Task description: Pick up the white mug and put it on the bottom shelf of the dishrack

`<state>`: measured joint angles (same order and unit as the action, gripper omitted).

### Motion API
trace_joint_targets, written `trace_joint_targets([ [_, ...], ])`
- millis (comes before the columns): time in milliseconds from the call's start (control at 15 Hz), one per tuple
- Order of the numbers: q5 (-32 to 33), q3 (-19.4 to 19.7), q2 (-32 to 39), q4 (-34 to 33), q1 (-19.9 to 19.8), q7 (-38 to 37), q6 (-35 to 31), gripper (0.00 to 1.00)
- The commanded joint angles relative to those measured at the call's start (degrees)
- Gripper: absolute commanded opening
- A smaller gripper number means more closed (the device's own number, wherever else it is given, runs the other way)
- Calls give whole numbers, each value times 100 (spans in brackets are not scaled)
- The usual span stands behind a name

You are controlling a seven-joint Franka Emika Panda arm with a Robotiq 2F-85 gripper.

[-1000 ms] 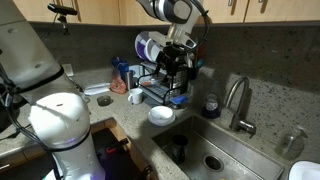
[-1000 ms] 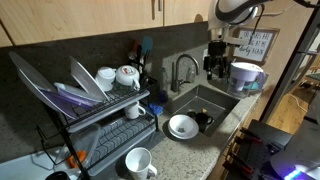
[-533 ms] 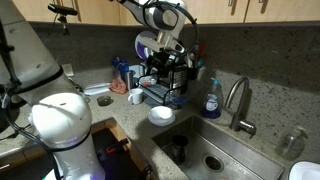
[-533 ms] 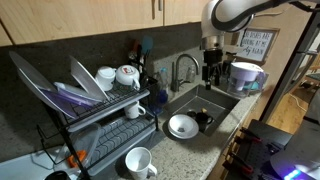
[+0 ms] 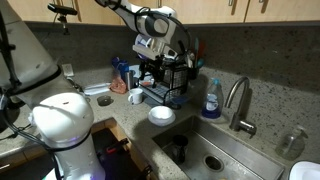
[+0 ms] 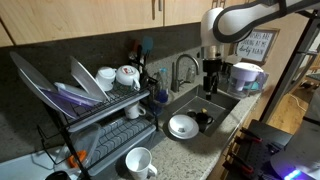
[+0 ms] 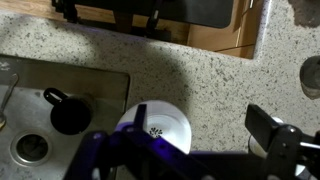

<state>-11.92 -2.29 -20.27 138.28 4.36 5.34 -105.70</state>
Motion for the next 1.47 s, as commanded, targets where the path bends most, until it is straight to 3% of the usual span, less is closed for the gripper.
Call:
trace_joint_targets([
  [0, 4, 9, -7, -5, 7, -1, 7, 100],
  [267, -91, 50, -4, 23, 39, 168, -49, 100],
  [533, -151, -87, -77, 378, 196, 213, -613, 100],
  [1000, -427, -417, -168, 1179, 810, 465, -1706, 100],
  [1400, -1013, -590, 104, 1361, 1388, 774, -2630, 100],
])
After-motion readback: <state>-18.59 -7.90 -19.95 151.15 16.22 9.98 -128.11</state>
